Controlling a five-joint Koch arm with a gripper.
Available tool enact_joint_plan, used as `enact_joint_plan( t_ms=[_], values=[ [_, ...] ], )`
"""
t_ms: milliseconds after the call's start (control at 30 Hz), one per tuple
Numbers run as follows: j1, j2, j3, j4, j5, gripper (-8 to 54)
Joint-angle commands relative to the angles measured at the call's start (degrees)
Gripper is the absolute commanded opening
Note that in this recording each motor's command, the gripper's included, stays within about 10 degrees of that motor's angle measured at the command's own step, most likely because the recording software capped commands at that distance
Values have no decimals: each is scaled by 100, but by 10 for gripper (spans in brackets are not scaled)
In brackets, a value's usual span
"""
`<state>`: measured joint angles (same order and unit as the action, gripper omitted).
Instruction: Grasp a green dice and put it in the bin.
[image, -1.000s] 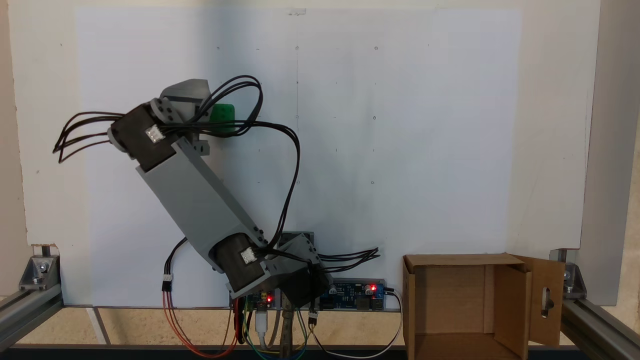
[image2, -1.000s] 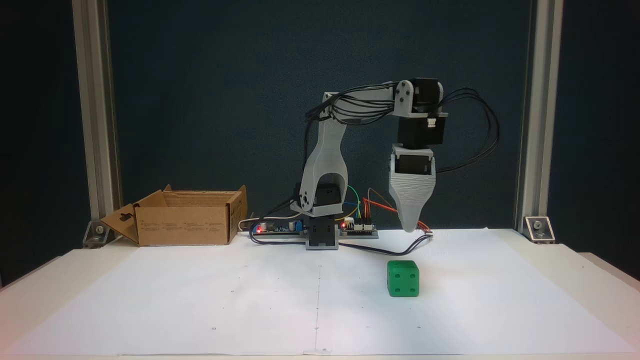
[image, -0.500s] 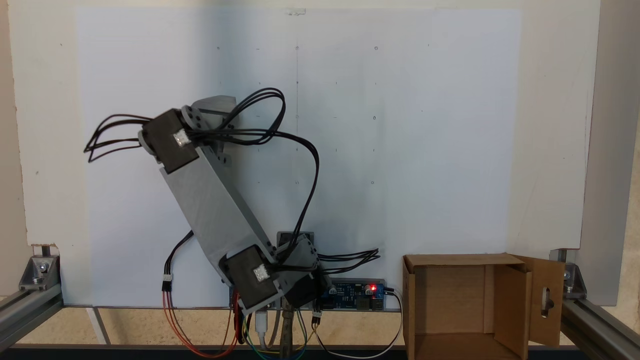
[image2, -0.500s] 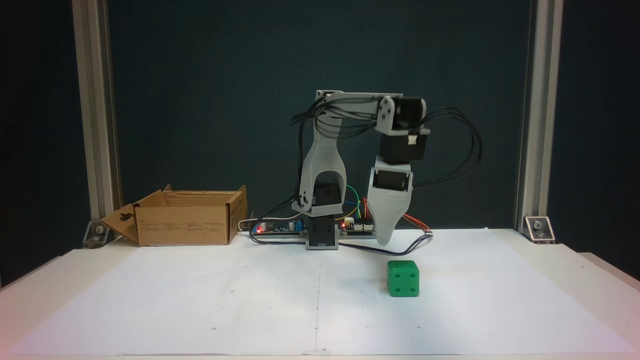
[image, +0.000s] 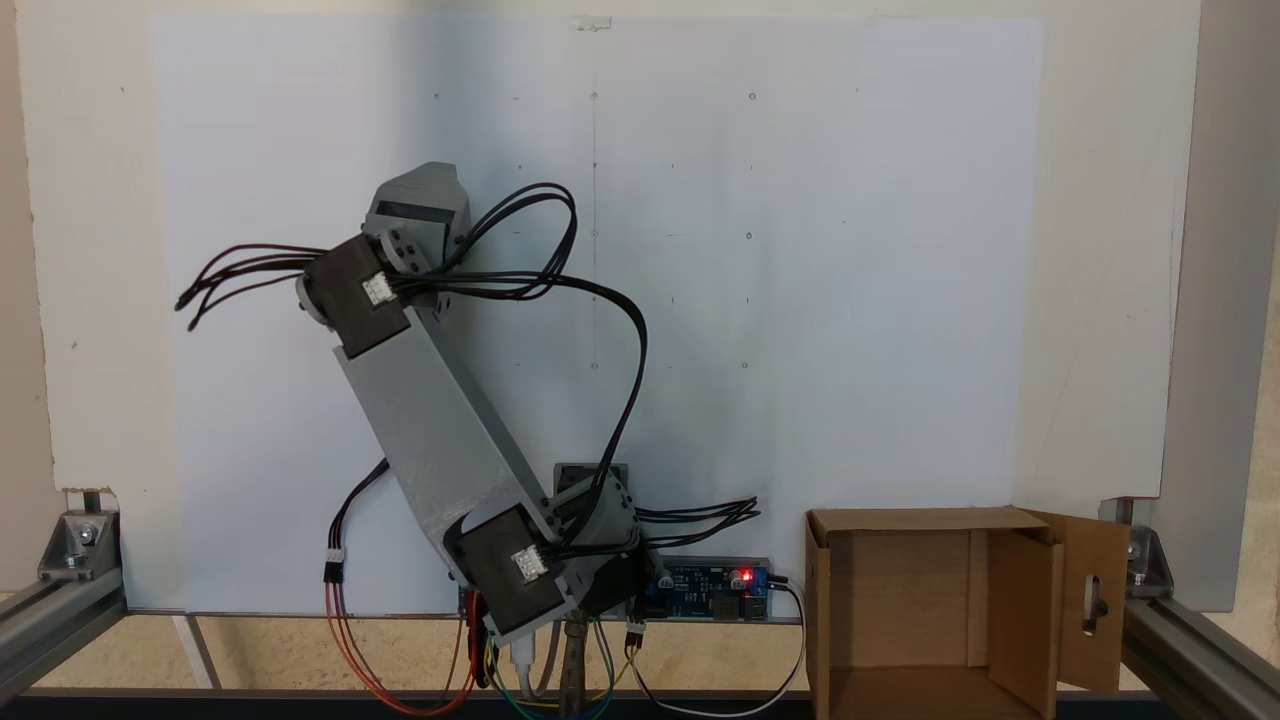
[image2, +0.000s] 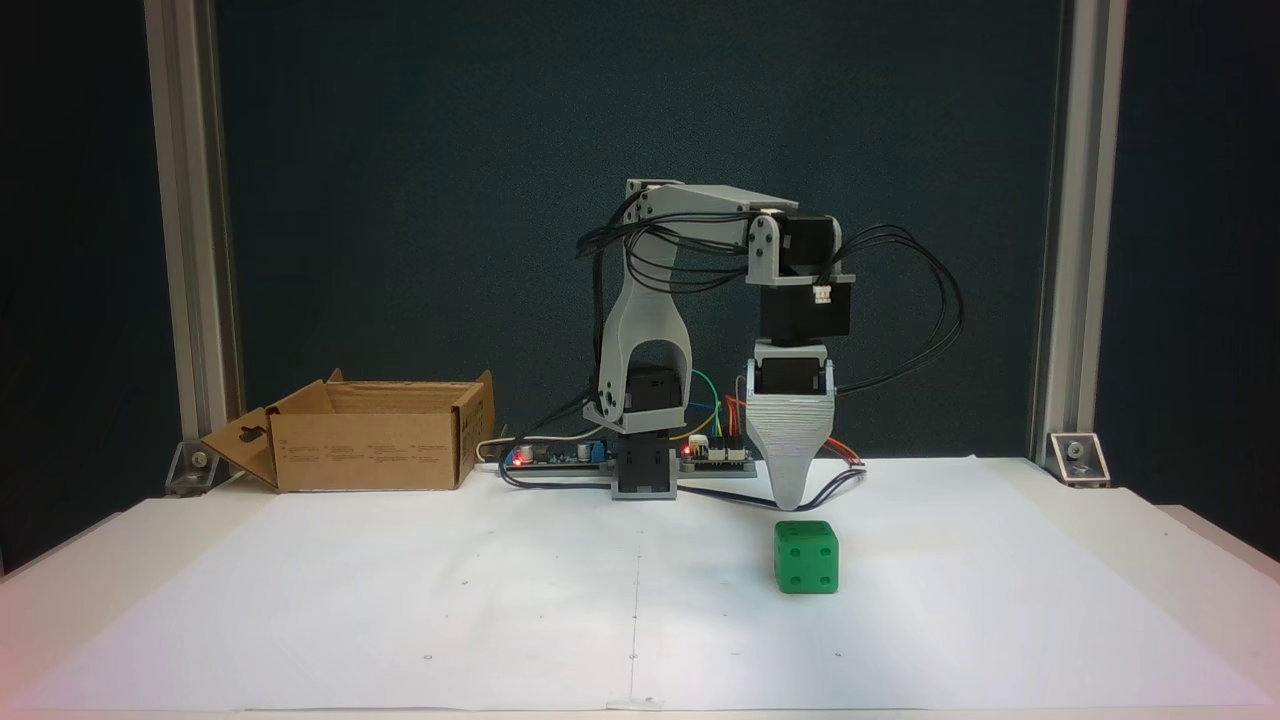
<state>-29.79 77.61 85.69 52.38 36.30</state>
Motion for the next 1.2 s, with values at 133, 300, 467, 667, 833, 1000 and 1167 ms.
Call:
enact_joint_plan(
  t_ms=[133, 300, 467, 667, 833, 1000, 1167],
  values=[
    [-9, 246, -9, -35, 369, 441],
    [-79, 255, 0, -18, 369, 440],
    [-97, 246, 0, -26, 369, 439],
    [-193, 229, 35, -26, 387, 431],
    [-185, 220, 44, -35, 396, 431],
    [-193, 44, 44, -193, 396, 431],
    [-185, -202, 44, -343, 396, 432]
  ],
)
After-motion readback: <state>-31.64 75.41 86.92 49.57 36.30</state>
